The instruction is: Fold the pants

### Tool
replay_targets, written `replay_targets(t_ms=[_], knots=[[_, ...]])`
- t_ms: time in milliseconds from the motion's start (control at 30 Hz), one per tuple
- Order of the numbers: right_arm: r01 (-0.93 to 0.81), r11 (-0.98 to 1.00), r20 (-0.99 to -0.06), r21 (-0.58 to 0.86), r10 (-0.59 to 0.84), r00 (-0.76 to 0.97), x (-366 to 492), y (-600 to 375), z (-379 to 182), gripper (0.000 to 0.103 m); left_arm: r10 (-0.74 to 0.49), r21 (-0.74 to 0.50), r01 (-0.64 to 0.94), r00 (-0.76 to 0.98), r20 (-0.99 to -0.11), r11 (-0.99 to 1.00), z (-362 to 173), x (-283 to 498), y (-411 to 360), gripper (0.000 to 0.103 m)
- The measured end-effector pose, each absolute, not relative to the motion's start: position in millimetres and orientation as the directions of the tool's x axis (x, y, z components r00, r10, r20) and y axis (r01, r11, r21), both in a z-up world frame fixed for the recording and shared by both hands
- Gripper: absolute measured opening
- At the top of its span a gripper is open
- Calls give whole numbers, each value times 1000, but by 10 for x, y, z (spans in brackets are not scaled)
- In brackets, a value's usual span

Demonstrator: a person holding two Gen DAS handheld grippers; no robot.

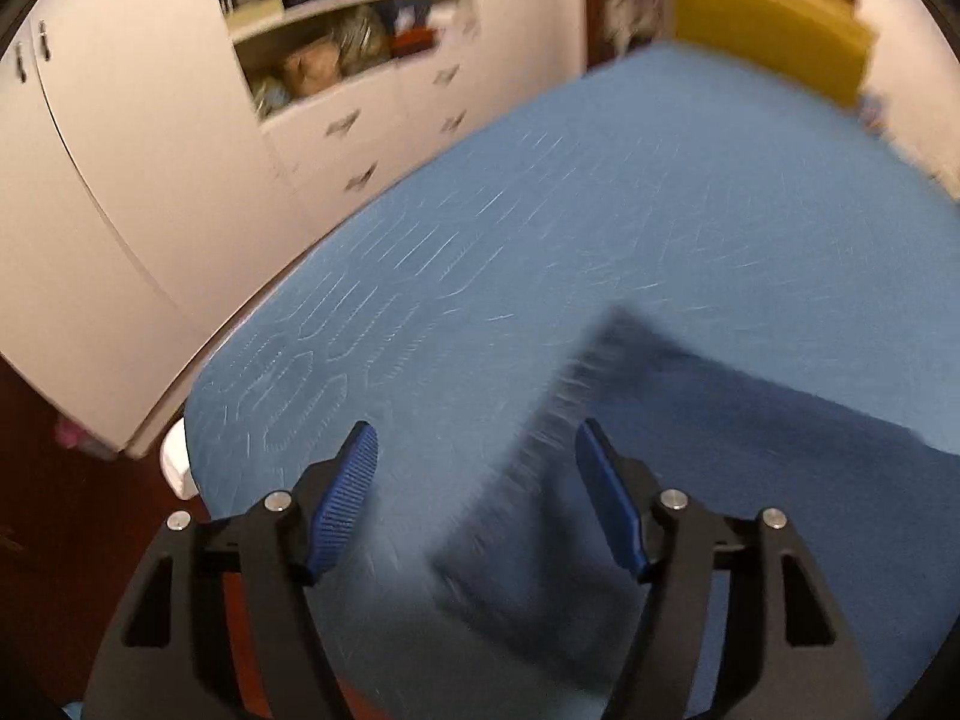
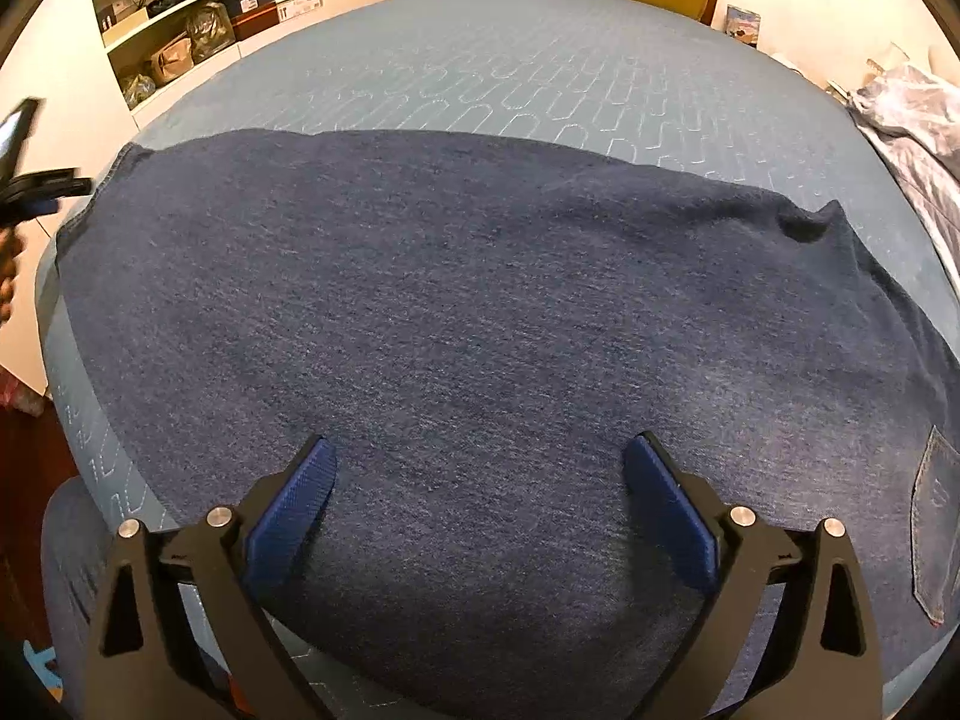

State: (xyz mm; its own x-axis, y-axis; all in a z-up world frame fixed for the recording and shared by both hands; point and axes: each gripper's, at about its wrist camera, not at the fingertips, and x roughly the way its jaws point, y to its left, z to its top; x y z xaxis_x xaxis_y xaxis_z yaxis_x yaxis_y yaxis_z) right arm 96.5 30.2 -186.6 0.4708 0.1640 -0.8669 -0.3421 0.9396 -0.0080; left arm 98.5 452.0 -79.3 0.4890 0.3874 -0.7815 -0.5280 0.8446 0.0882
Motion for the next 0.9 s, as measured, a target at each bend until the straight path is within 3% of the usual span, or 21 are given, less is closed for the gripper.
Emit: replay_targets(t_ms=[133, 200, 400, 633, 767, 900], knots=[[-265, 964, -805, 13, 167, 569, 712, -152, -1587, 95, 261, 8, -395, 592, -763, 919, -764, 676, 3801, 68], [-211, 977, -788, -2, 128, 603, 606, -463, -1515, 95, 261, 49, -366, 558, -788, 929, -887, 615, 3428, 68], [43, 997, -786, -62, -75, 614, 446, -1619, -1598, 95, 424, 272, -370, 436, -794, 889, -1248, 557, 2875, 66], [252, 962, -787, -101, -232, 572, 314, -2605, -1799, 95, 455, 256, -437, 447, -770, 862, -1118, 87, 2560, 67], [259, 966, -827, 12, -136, 545, 225, -2918, -1946, 95, 485, 276, -460, 436, -758, 844, -1035, -85, 2332, 67], [241, 971, -827, -15, -147, 543, 134, -3019, -1911, 97, 481, 303, -415, 440, -759, 858, -1006, -126, 1992, 68]])
